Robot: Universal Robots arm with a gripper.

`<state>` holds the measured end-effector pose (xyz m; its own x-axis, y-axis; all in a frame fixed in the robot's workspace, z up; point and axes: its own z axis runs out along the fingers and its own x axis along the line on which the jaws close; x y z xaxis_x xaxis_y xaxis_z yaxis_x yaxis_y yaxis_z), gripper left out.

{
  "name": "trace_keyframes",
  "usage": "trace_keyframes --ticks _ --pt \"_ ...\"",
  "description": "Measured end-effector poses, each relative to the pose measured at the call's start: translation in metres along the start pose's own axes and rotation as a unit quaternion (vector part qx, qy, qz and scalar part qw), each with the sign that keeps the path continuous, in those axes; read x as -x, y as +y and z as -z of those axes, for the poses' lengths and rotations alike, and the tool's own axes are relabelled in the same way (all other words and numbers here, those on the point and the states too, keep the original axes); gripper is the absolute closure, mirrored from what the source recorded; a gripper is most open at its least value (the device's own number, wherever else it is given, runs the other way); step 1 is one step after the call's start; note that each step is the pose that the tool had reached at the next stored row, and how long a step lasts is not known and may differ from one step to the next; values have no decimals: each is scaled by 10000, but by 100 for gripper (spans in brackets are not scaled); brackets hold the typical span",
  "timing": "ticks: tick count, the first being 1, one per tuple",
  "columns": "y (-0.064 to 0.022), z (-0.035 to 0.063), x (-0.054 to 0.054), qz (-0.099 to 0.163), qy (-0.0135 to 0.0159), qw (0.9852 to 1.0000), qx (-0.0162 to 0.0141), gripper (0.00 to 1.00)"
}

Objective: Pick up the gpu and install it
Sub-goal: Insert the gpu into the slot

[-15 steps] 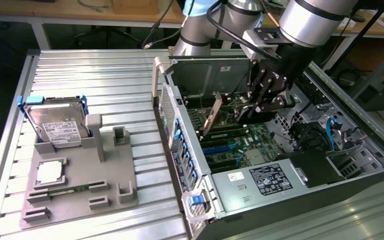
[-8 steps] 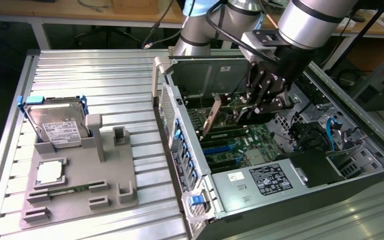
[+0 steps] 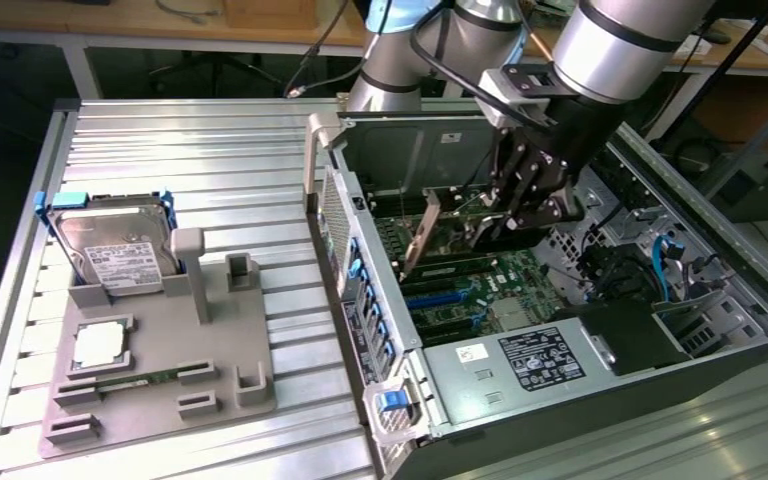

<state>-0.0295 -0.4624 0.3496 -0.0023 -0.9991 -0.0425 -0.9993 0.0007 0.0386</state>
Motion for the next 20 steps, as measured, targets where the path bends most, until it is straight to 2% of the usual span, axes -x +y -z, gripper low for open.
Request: trace_keyframes --ticks 20 --pt "6 -106 -5 0 0 10000 0 73"
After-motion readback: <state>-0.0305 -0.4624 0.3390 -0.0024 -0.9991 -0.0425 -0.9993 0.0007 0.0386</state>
